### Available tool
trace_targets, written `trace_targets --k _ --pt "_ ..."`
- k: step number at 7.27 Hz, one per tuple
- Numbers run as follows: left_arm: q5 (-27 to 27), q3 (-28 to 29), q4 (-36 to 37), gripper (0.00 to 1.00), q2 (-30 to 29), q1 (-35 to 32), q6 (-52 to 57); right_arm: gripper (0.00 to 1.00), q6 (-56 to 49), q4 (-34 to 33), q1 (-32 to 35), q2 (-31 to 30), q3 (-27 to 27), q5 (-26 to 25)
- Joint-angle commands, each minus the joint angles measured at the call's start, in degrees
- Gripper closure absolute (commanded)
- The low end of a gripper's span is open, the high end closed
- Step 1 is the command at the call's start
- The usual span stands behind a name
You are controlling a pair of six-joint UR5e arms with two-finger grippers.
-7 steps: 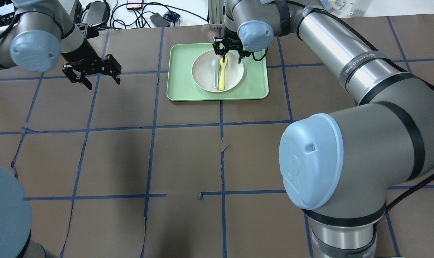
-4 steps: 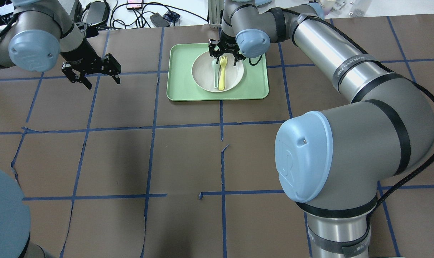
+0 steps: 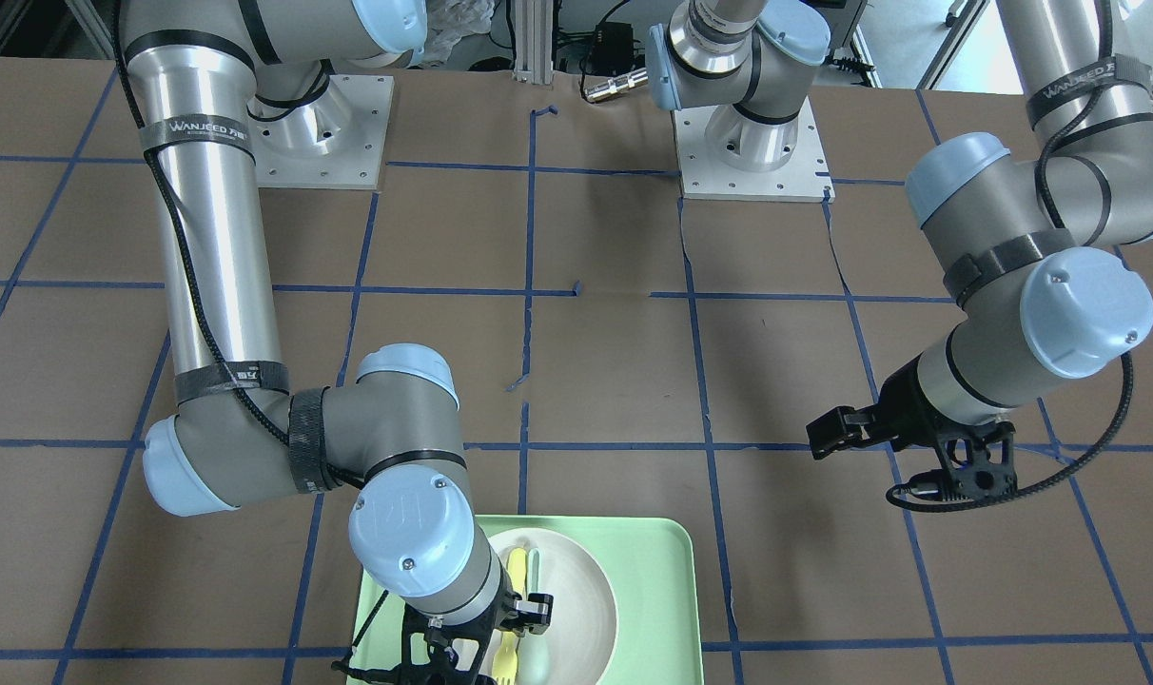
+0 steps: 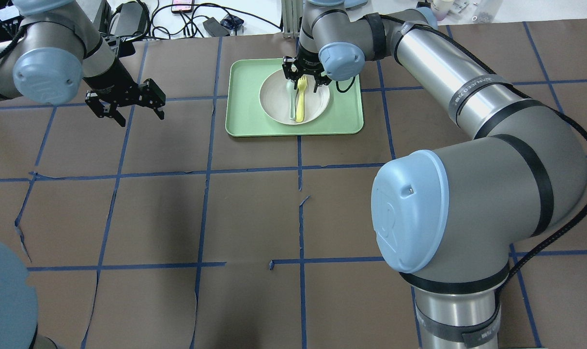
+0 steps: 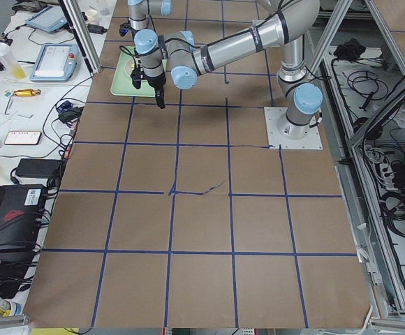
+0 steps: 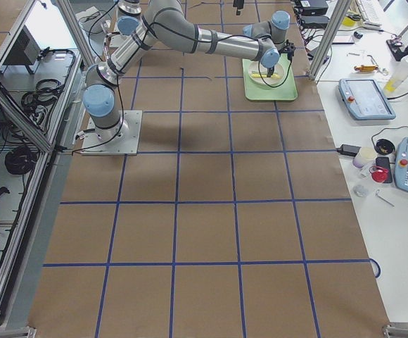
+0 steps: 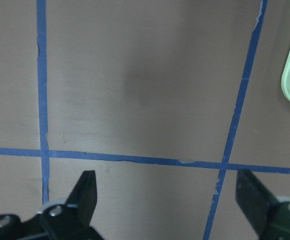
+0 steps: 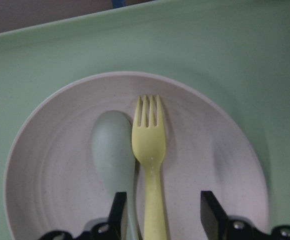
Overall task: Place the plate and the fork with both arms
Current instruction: 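Lower the right gripper onto the yellow fork on the plate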
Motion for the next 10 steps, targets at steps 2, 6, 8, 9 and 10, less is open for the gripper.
trace_targets --k 2,6,8,9,10 --pt "0.0 -2.3 0.2 0.00 1.4 -0.7 -0.5 0.35 -0.3 -0.1 0.0 0.0 2.7 1.5" --pt "0.0 -2.6 0.7 0.00 1.5 -0.8 -0.3 0.36 -0.7 -0.2 0.0 -0.2 2.8 1.3" --pt "0.0 -2.6 0.6 0.00 1.5 -0.9 -0.6 0.50 -1.2 -0.1 0.0 -0.3 3.4 0.4" --pt "0.0 -2.8 0.9 0.00 1.5 -0.8 -0.6 0.50 -1.1 -0.1 0.0 -0.3 4.0 0.5" --pt "0.0 -3.0 1.8 0.00 1.5 -0.8 -0.4 0.49 -0.9 -0.1 0.0 -0.3 4.6 0.6"
